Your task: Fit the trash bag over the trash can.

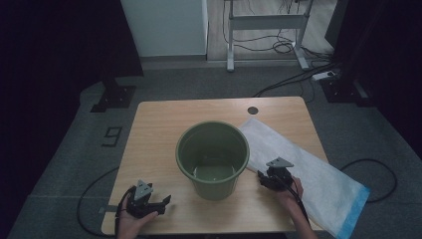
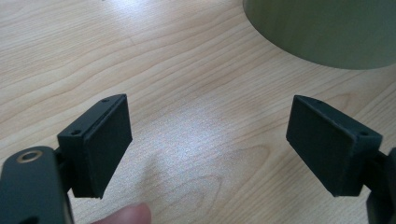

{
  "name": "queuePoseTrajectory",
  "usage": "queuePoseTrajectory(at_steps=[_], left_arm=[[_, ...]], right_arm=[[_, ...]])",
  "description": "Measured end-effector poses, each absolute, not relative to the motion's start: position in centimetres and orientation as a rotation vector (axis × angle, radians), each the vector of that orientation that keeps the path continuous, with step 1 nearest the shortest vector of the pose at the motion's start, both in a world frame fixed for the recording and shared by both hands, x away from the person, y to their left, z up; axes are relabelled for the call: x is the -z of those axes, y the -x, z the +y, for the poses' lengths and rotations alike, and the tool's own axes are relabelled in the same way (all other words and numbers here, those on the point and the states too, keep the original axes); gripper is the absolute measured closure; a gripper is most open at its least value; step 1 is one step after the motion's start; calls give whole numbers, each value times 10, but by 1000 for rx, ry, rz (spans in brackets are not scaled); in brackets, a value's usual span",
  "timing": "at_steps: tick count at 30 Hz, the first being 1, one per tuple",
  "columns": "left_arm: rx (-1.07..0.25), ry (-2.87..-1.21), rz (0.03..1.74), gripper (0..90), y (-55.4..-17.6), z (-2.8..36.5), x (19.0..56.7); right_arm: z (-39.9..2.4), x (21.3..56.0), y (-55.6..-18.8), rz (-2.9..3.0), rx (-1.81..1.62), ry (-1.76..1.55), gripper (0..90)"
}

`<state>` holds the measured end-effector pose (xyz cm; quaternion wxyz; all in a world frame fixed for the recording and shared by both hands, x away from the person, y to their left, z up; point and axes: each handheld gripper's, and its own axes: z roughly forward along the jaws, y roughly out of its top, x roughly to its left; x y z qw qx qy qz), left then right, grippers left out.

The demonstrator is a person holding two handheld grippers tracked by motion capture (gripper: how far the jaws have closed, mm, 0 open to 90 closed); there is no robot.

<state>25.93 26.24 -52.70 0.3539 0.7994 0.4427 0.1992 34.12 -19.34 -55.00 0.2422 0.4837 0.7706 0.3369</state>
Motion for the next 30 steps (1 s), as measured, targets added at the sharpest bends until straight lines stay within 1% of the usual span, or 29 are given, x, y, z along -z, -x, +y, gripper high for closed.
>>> queuePoseTrajectory(at_steps=[1, 2, 3, 4, 7, 9, 10, 11, 12, 18, 20, 21, 23, 24, 25, 26, 27, 30], left_arm=[[-515, -2068, 1144, 137, -260, 263, 527], [-515, -2069, 1145, 137, -260, 263, 528], [-515, -2069, 1145, 137, -260, 263, 528], [-513, -2068, 1145, 137, -260, 263, 528], [-517, -2067, 1145, 137, -259, 263, 527], [-518, -2057, 1135, 136, -259, 263, 526], [-519, -2055, 1132, 136, -258, 263, 526], [-522, -2055, 1131, 136, -258, 263, 526], [-521, -2051, 1131, 136, -259, 263, 526], [-524, -2050, 1135, 136, -259, 264, 526], [-528, -2045, 1136, 136, -258, 265, 525], [-530, -2043, 1138, 136, -258, 265, 525], [-531, -2040, 1140, 136, -258, 266, 525], [-531, -2038, 1142, 136, -258, 266, 524], [-532, -2040, 1142, 136, -258, 267, 524], [-534, -2035, 1146, 136, -258, 267, 524], [-534, -2035, 1146, 136, -258, 267, 524], [-534, -2043, 1145, 136, -258, 267, 525]], right_arm=[[-193, 550, -341, 2107, -921, -1322, 479], [-196, 550, -342, 2106, -935, -1343, 548], [-196, 550, -342, 2106, -935, -1343, 548], [-197, 550, -343, 2106, -939, -1350, 583], [-200, 548, -346, 2113, -943, -1374, 726], [-201, 547, -348, 2127, -928, -1354, 804], [-202, 547, -350, 2132, -921, -1352, 863], [-202, 547, -350, 2132, -921, -1352, 863], [-205, 547, -351, 2124, -931, -1374, 886], [-219, 541, -351, 2047, -1066, -1423, 889], [-228, 528, -347, 1961, -1192, -1447, 889], [-228, 528, -347, 1961, -1192, -1447, 889], [-234, 519, -343, 1894, -1239, -1448, 889], [-240, 509, -338, 1824, -1316, -1441, 889], [-240, 509, -338, 1824, -1316, -1441, 889], [-245, 498, -334, 1765, -1374, -1429, 889], [-245, 498, -334, 1765, -1374, -1429, 889], [-251, 483, -326, 1691, -1447, -1413, 889]])
